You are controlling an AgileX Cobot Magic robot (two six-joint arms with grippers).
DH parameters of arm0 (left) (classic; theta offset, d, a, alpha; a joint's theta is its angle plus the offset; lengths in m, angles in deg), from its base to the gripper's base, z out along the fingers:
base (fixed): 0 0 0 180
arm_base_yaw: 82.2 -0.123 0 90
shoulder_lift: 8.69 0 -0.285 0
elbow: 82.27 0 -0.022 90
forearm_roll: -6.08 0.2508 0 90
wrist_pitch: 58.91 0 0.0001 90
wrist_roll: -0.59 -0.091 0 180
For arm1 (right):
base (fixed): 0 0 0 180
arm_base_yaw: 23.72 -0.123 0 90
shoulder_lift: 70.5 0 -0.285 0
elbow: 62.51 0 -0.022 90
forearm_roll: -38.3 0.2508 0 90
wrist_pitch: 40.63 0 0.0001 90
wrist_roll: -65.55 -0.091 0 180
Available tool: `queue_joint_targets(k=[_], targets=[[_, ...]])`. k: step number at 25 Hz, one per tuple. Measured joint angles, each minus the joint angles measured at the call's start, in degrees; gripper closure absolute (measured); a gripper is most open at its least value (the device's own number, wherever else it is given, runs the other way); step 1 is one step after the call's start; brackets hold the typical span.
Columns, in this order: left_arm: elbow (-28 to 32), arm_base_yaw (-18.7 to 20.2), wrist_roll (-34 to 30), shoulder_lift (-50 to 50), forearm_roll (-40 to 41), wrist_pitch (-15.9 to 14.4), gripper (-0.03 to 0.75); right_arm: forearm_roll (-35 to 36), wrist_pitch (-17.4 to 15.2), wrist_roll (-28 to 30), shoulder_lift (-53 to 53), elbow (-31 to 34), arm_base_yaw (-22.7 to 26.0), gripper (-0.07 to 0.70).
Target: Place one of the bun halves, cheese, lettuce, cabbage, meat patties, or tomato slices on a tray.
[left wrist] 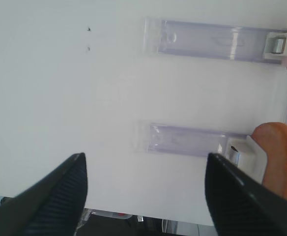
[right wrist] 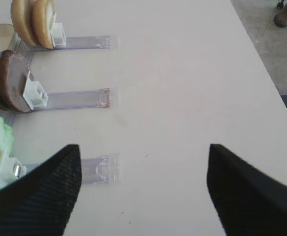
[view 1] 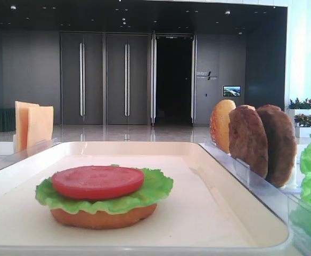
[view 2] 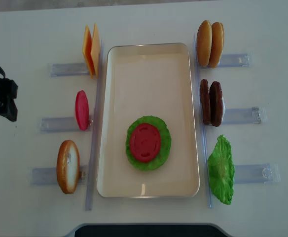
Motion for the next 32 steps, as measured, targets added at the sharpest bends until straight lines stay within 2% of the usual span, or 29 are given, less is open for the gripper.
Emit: queue_joint_targets(k=[4,8,21,25,32], targets=[[0.00,-0.06,-1.60,-0.88,-1.74,0.00,0.153,0.00,0.00,0.00,0.00,0.00,0.00,0.097],[0.00,-0.06,-4.11,-5.95,-3.87,-0.06,0.153,0.00,0.00,0.00,0.00,0.00,0.00,0.097],[0.18,-0.06,-9.14,-42.50,-5.72,-2.02,0.153,0.00,0.00,0.00,0.00,0.00,0.00,0.097],[3.35,-0.06,-10.17,-51.42,-5.72,-2.35,0.153,0.00,0.00,0.00,0.00,0.00,0.00,0.097],[13.07,-0.06,-10.50,-63.99,-7.02,-2.39,0.153,0.00,0.00,0.00,0.00,0.00,0.00,0.097]])
